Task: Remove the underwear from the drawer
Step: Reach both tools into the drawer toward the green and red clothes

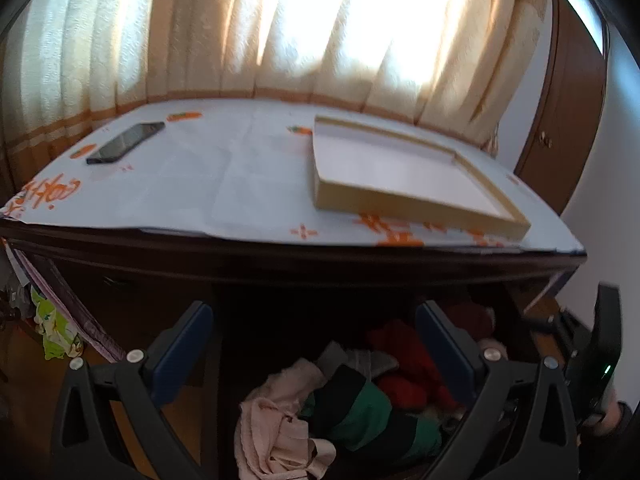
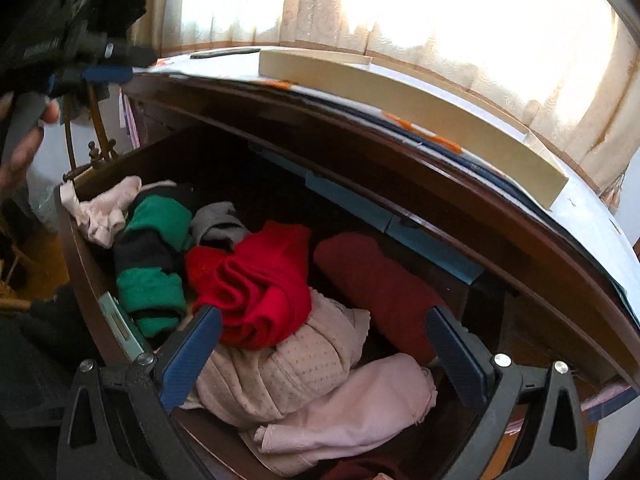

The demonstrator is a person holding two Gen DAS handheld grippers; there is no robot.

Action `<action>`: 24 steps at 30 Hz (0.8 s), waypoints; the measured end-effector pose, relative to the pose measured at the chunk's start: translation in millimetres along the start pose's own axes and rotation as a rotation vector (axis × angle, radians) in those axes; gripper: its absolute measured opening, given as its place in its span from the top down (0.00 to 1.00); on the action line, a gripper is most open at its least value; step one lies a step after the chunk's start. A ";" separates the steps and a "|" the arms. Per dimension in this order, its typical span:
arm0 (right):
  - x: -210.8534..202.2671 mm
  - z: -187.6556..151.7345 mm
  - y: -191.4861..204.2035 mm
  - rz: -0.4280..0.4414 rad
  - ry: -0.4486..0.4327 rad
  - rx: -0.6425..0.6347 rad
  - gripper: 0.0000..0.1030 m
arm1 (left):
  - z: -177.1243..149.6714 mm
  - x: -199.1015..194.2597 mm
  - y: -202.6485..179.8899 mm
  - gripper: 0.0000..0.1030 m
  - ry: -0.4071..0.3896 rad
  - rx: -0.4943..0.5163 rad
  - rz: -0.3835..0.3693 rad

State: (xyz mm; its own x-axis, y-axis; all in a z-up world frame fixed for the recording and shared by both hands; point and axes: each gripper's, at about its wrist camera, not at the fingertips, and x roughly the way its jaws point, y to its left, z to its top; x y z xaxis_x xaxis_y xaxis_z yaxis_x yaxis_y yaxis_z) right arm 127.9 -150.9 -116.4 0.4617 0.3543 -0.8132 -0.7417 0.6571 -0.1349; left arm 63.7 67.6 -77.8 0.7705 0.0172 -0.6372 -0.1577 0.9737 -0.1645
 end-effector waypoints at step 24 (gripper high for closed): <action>74.2 51.1 12.7 0.111 0.276 0.094 0.20 | -18.4 36.1 -6.5 0.00 0.158 0.046 -0.018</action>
State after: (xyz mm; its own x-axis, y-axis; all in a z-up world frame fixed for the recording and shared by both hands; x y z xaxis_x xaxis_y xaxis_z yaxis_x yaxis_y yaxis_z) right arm 177.5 -82.2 -149.6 0.2216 0.2417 -0.9447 -0.7257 0.6880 0.0058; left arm 81.1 57.8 -113.6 0.6659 -0.0329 -0.7453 -0.1136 0.9829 -0.1449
